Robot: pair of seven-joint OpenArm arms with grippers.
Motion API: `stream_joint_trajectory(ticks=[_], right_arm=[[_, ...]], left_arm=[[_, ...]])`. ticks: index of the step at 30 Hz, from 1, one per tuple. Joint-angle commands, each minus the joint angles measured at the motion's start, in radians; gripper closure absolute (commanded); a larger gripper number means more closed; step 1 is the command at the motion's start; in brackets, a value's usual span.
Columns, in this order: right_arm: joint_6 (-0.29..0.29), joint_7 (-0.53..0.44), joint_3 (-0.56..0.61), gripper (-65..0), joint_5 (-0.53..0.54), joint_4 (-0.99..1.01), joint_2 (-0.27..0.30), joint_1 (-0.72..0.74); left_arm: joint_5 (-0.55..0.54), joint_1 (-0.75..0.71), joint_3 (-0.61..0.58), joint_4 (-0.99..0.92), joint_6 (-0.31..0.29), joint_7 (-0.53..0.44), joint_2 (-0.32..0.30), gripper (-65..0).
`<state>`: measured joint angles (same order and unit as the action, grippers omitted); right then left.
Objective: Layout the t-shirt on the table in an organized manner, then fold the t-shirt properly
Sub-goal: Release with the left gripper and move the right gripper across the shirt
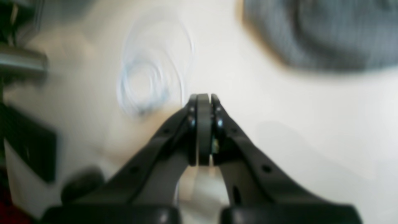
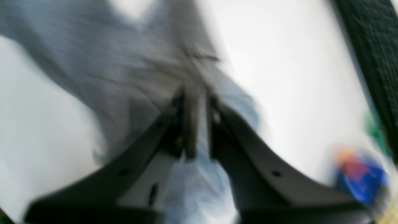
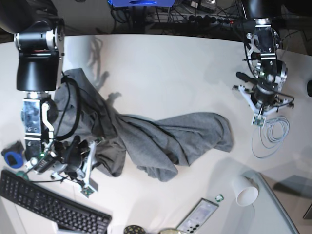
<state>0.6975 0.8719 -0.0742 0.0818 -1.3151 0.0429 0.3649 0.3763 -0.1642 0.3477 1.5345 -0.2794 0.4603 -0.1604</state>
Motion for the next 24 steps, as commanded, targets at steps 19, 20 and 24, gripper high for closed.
stream_joint_trajectory(ticks=[19,20,24], right_arm=[[0.001,-0.173,0.083,-45.9,0.002,0.400,-0.136,0.142],[0.001,-0.173,0.083,-45.9,0.000,0.412,-0.136,0.144],[0.001,-0.174,0.083,-34.4,0.002,0.431,-0.136,0.147]], left_arm=[[-0.280,-0.197,0.149,0.087,0.007,-0.159,-0.012,0.0],[-0.280,-0.197,0.149,0.085,0.007,-0.159,-0.012,0.0],[-0.280,-0.194,0.149,0.085,0.007,-0.159,-0.012,0.0]])
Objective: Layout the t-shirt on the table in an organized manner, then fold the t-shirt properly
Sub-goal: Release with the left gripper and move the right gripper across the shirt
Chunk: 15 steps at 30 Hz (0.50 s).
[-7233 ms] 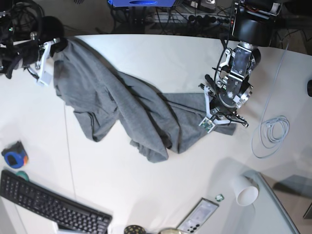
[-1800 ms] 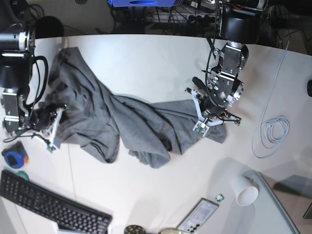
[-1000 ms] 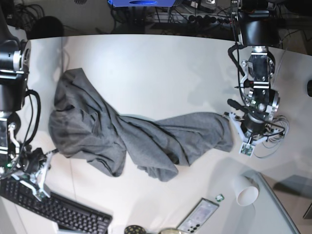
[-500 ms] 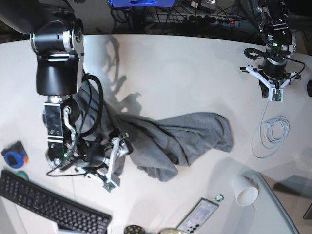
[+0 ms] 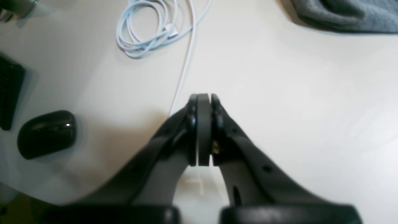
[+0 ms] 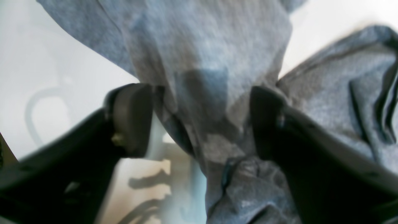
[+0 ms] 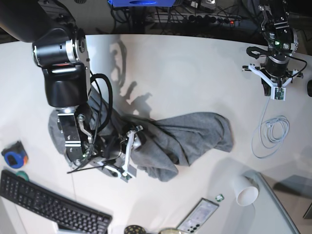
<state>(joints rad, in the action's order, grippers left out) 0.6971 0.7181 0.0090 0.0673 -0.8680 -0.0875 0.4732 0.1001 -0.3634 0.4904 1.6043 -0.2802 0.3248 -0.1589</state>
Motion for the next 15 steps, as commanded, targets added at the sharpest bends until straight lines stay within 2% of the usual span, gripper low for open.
stream_joint_trajectory(ticks=[1,3,4,7,10,15], right_arm=[[0.001,-0.019,-0.001,-27.0,0.016,-0.018,-0.005,0.038],[0.001,-0.016,-0.001,-6.3,0.018,-0.024,-0.008,0.037],[0.001,-0.007,-0.001,0.0,0.018,-0.027,-0.008,0.035],[0.001,0.070,-0.001,-2.6,0.018,-0.099,-0.010,0.015],[0.001,0.148,0.006,0.0,0.018,-0.254,-0.011,-0.047],[0.001,0.249,0.110,0.0,0.019,-0.495,-0.016,-0.179]], left_arm=[[-0.004,0.005,0.006,0.015,0.008,-0.023,-0.014,0.0],[-0.004,0.007,0.004,0.015,0.008,-0.023,-0.018,0.0],[-0.004,0.007,0.000,0.015,0.008,-0.023,-0.028,0.0],[-0.004,0.007,-0.003,0.014,0.008,-0.023,-0.040,0.0],[-0.004,0.013,0.006,0.012,0.008,-0.023,-0.041,0.0],[-0.004,0.036,0.001,-0.023,0.008,-0.022,-0.063,0.0]])
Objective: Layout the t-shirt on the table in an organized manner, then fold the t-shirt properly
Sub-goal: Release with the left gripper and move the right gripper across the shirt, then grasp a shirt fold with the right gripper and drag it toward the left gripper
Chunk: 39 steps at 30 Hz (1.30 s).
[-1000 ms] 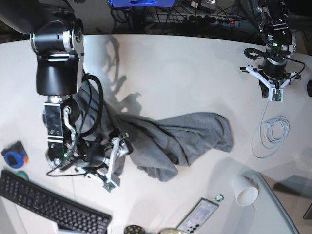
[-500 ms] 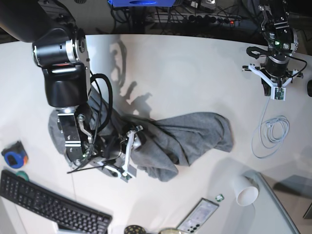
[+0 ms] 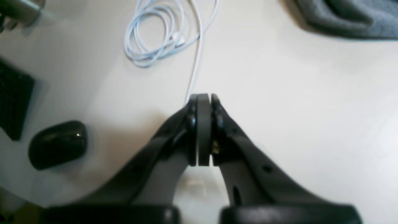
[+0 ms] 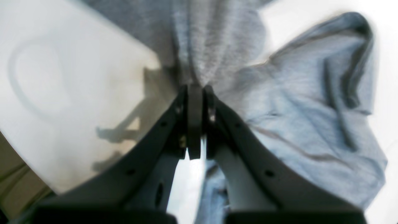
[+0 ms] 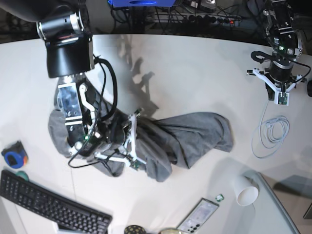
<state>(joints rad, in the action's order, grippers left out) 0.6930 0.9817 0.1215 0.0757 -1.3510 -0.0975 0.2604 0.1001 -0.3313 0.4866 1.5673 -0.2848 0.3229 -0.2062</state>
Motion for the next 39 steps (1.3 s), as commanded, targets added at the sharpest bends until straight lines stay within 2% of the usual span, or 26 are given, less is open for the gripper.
stream_joint_trajectory(ticks=[1,8,13,17,20,22,24,26,28,32,35,36,38,39], right_arm=[[0.005,0.003,0.019,0.0,0.011,-0.060,-0.006,-0.003],[0.005,0.064,0.142,0.0,0.011,-0.270,0.000,-0.234],[0.005,0.062,0.200,0.0,0.011,-0.273,0.008,-0.341],[0.005,0.073,0.249,-0.5,0.011,-0.273,0.041,-0.359],[0.005,0.190,0.283,-10.7,0.016,-0.282,0.068,-0.353],[0.005,0.245,0.287,-18.8,0.069,-0.344,0.098,-0.352],[0.005,0.259,0.264,-21.9,0.123,-0.456,0.144,-0.352],[0.005,0.257,0.186,-21.9,0.138,-0.562,0.163,-0.349],[0.005,0.253,0.073,-21.8,0.138,-0.583,0.164,-0.315],[0.005,0.196,-0.145,-21.6,0.138,-0.419,0.181,-0.187],[0.005,0.093,-0.188,-20.0,0.138,-0.246,0.224,-0.108],[0.005,0.055,-0.190,-16.4,0.138,-0.181,0.239,-0.086],[0.005,-0.007,-0.188,-3.8,0.138,-0.060,0.256,-0.046],[0.005,-0.028,-0.188,0.0,0.138,-0.005,0.258,-0.031]], left_arm=[[-0.004,0.016,0.005,0.006,0.012,-0.017,-0.016,0.0],[-0.004,0.048,0.008,-0.011,0.012,-0.015,-0.016,0.0],[-0.004,0.073,0.001,-0.009,0.012,-0.015,-0.016,0.0],[-0.003,0.088,0.001,-0.012,0.012,-0.015,-0.016,0.0],[-0.003,0.094,-0.001,-0.012,0.012,-0.015,-0.016,0.0],[-0.003,0.102,-0.001,-0.012,0.012,-0.015,-0.016,0.0],[-0.003,0.103,-0.001,-0.009,0.012,-0.015,-0.012,0.0],[-0.015,0.103,-0.007,-0.003,0.012,-0.015,-0.006,0.0],[-0.015,0.105,-0.055,-0.001,0.012,-0.015,0.003,0.0],[-0.015,0.110,-0.191,-0.003,0.014,-0.021,0.037,0.0],[-0.010,0.140,-0.271,0.011,0.014,-0.023,0.095,0.0],[-0.006,0.156,-0.291,0.011,0.014,-0.023,0.118,0.0],[-0.004,0.189,-0.314,-0.003,0.014,-0.023,0.153,0.0],[-0.004,0.209,-0.322,-0.012,0.014,-0.023,0.161,0.0]])
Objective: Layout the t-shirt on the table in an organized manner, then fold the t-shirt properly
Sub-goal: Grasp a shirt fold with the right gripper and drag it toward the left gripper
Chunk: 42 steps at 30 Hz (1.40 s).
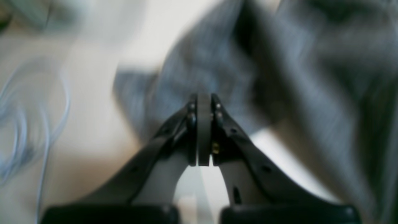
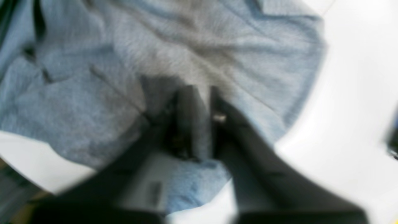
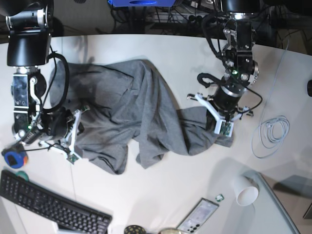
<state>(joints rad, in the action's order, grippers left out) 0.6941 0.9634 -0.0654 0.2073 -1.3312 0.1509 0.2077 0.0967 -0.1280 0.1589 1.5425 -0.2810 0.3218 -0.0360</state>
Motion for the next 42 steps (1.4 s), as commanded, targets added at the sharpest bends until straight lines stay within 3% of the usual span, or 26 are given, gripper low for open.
stream_joint_trajectory(ticks=[1,6,9,13,17,23,28,34,36,38,40,42], right_arm=[[0.004,-0.030,-0.003,0.0,0.007,0.031,0.017,0.039],[0.004,-0.143,0.005,-0.5,0.007,0.273,0.036,0.091],[0.004,-0.225,0.005,-0.5,0.007,0.411,0.048,0.118],[0.004,-0.317,0.005,-0.5,0.005,0.585,0.092,0.167],[0.004,-0.378,0.002,-0.5,0.005,0.700,0.134,0.200],[0.004,-0.401,0.005,-0.5,0.005,0.718,0.155,0.210],[0.004,-0.358,-0.006,-0.3,0.013,0.626,0.151,0.224],[0.004,-0.017,-0.049,-1.5,0.088,0.106,0.052,0.120],[0.004,0.085,-0.030,-8.6,0.134,-0.078,-0.004,0.094],[0.004,0.144,0.008,-20.7,0.146,-0.175,-0.069,0.089],[0.004,0.147,0.040,-35.1,0.145,-0.186,-0.146,0.092],[0.004,0.107,0.060,-44.3,0.143,-0.133,-0.204,0.101]], left_arm=[[-0.001,0.029,-0.002,-0.004,0.012,-0.022,0.000,0.0],[0.001,0.146,-0.028,-0.170,0.013,-0.022,-0.008,0.0],[0.077,0.192,-0.028,-0.300,0.013,-0.022,-0.032,0.0],[0.191,0.189,-0.018,-0.379,0.013,-0.023,-0.061,0.0],[0.193,0.136,-0.018,-0.399,0.013,-0.025,-0.130,0.0],[0.193,0.132,-0.006,-0.518,0.013,-0.155,-0.212,0.0],[0.193,0.130,0.104,-0.402,0.013,-0.165,-0.169,0.0],[0.193,0.104,0.126,-0.190,0.013,-0.163,-0.157,0.0],[0.193,0.080,0.127,-0.124,0.013,-0.161,-0.158,0.0],[0.191,0.041,0.144,-0.075,0.013,-0.149,-0.163,0.0],[0.182,0.003,0.206,-0.035,0.009,-0.122,-0.158,0.0],[0.113,-0.046,0.259,-0.015,0.009,-0.122,-0.161,0.0]])
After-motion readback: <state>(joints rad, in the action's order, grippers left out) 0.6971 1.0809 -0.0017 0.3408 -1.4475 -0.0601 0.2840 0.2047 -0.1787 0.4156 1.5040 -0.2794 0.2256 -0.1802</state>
